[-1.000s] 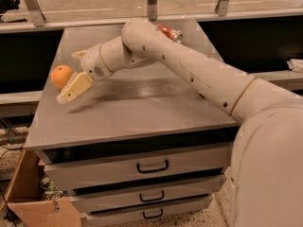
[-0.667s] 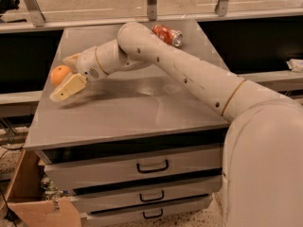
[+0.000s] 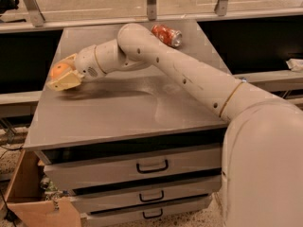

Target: Pick orange

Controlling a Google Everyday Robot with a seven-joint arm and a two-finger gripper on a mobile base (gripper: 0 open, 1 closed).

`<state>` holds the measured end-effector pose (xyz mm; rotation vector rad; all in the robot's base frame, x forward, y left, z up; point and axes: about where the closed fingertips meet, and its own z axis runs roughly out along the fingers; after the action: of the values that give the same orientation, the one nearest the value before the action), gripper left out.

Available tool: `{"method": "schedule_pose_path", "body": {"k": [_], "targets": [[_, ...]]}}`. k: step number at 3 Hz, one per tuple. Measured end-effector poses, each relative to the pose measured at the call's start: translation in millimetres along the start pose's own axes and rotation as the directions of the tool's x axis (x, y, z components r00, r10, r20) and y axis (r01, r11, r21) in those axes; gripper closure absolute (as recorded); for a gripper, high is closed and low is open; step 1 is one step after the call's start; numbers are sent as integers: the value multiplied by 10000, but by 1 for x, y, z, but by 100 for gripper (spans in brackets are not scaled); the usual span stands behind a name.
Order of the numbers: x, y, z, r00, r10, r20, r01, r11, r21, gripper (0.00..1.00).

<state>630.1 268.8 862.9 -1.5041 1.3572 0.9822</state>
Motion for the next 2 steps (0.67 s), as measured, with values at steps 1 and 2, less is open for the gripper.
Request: {"method": "schedule_pose_path", "body": {"k": [1,2], "targets": [[-20,-15,-40,9985,-542,122,534,9967,609,95],[-44,-30,-99,9927,-1191,207,1150,9833,1408,100]]}}
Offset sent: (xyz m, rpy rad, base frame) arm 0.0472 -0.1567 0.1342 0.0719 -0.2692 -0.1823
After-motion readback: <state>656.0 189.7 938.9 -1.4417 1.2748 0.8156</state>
